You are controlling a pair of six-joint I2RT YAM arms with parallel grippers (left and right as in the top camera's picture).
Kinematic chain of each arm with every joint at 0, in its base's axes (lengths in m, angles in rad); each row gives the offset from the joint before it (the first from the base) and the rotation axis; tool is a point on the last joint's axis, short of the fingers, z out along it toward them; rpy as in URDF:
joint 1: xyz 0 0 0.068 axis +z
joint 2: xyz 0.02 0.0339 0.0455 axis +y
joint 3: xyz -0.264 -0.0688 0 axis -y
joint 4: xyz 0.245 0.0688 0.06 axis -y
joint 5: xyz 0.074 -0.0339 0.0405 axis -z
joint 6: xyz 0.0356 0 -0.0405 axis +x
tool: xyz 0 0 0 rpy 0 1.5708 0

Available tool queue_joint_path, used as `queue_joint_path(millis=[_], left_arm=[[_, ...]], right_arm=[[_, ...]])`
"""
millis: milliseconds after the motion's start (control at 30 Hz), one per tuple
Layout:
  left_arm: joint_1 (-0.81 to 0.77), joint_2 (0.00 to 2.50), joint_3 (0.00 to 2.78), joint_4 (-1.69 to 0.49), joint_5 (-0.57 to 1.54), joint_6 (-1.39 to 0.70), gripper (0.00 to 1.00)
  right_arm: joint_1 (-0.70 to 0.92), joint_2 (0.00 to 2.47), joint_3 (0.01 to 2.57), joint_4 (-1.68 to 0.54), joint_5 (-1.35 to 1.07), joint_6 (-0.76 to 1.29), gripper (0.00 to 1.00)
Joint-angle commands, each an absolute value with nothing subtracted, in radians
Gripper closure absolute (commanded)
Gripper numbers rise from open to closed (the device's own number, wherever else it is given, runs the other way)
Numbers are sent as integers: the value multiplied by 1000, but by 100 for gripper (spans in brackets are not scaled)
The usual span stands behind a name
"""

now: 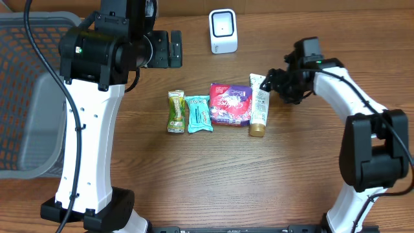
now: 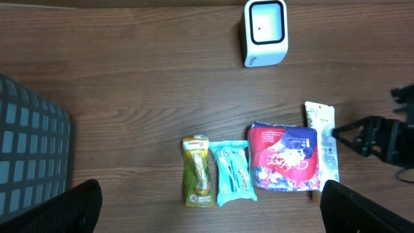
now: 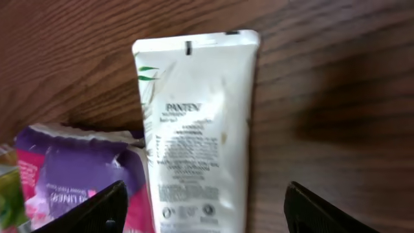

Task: Scan the item barcode
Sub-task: 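Move the right gripper to the white tube and grasp it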

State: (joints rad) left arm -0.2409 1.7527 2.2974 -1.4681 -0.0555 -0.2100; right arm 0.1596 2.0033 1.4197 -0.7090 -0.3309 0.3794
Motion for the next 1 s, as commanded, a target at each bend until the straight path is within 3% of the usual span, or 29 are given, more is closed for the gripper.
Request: queue_joint_path(millis=[0,200,267,300,367,567,667,733,767,867,967], left_arm=[[-242,1754,2310,-1467,-55,-202,0],[-242,1754,2310,-1467,-55,-202,0],[-242,1754,2310,-1467,-55,-202,0],[-242,1754,2310,-1467,-55,-202,0],[-242,1754,2310,-1467,-55,-202,0],[-242,1754,2310,-1467,-55,-202,0],[-242,1754,2310,-1467,-55,-202,0],[-242,1754,2310,-1467,-55,-202,0],[-242,1754,2310,-1467,-55,-202,0],[-242,1754,2310,-1467,-55,-202,0],[-242,1754,2310,-1467,-55,-202,0]], right_arm=[[206,2069,1439,-662,-262,387,22],[220,2117,1439,-611,-236,390,23],[220,2117,1439,-609,-236,390,37],[218,2117,1439,-609,-236,391,49],[210,2117,1439,-619,-237,394,58],[176,2112,1470,-752,-236,393,61],[156,2096,1475,-815,-237,394,75],[155,2092,1475,-830,-269,394,78],[155,2092,1475,-830,-298,394,78],[163,2092,1472,-813,-363,394,57],[184,2093,1467,-773,-376,380,46]])
